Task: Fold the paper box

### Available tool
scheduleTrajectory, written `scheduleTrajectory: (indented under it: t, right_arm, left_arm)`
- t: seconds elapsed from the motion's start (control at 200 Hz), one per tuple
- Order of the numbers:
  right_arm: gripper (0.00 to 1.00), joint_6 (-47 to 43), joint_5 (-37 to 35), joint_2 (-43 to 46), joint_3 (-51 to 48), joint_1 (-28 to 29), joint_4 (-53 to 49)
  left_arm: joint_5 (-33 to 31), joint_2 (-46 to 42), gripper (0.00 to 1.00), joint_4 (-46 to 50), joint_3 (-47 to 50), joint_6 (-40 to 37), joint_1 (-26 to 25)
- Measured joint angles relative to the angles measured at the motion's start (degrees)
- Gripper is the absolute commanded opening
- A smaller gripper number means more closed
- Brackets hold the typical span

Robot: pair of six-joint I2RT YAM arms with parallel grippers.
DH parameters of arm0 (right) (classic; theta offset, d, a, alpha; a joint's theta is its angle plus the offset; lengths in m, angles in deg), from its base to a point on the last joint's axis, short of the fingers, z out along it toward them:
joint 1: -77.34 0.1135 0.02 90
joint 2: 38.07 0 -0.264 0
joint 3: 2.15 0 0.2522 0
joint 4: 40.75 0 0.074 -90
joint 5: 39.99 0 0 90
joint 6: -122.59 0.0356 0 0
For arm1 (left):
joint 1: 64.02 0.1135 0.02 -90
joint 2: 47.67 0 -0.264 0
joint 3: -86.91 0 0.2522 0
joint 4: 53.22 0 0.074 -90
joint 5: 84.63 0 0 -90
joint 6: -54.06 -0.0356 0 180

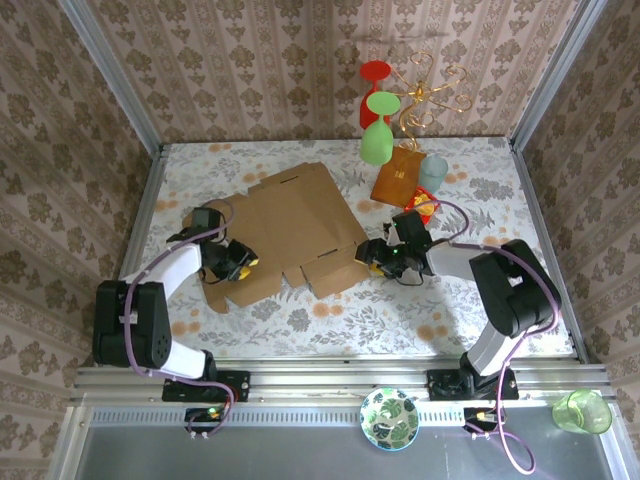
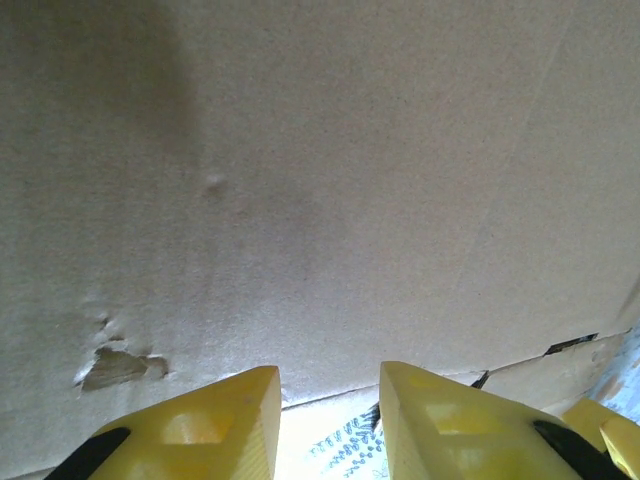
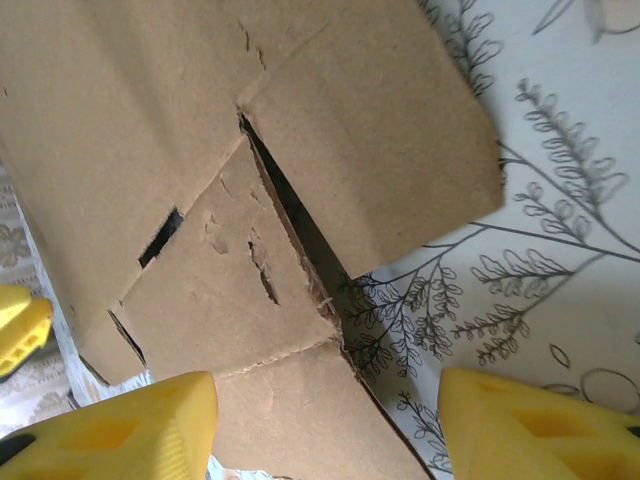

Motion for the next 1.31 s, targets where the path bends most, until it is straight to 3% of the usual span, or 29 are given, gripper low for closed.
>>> scheduleTrajectory:
  t: [0.285, 0.4, 0.62, 0.745, 0.97, 1.12, 1.305]
  right_arm:
    - [0.52, -4.66, 4.59, -3.72, 2.89, -0.09, -0.37]
    - [0.39, -5.62, 6.75, -5.14, 3.37, -0.17, 0.44]
    - [0.00, -1.62, 7.52, -4.87, 3.13, 0.13, 2.16]
    - [0.00, 4.04, 7.08, -1.88, 2.91, 1.09, 4.28]
    - [0.00, 18.36, 2.36, 5.29, 1.73, 3.08, 11.78]
    - [0.00, 27.89, -1.77, 6.21, 1.73, 4.61, 16.13]
    - [0.00, 35.87, -4.96, 6.21, 2.27, 7.21, 18.21]
  left_arm:
    - [-0.37, 4.13, 0.33, -0.26, -1.31, -2.32, -1.60]
    - [-1.27, 6.14, 0.33, -0.63, -1.84, -3.15, -2.16]
    - [-3.89, 7.34, 0.44, -0.59, -4.85, -3.69, -3.98]
    - [-6.14, 3.41, 0.56, 0.57, -7.54, -2.84, -6.43]
    - [-8.17, -10.80, 0.75, -0.68, -7.61, 9.40, -14.10]
    - [-9.73, -19.26, 0.84, -8.31, 1.99, 23.74, -19.23]
    - [-12.92, -20.52, 0.88, -17.97, 10.56, 38.01, -23.15]
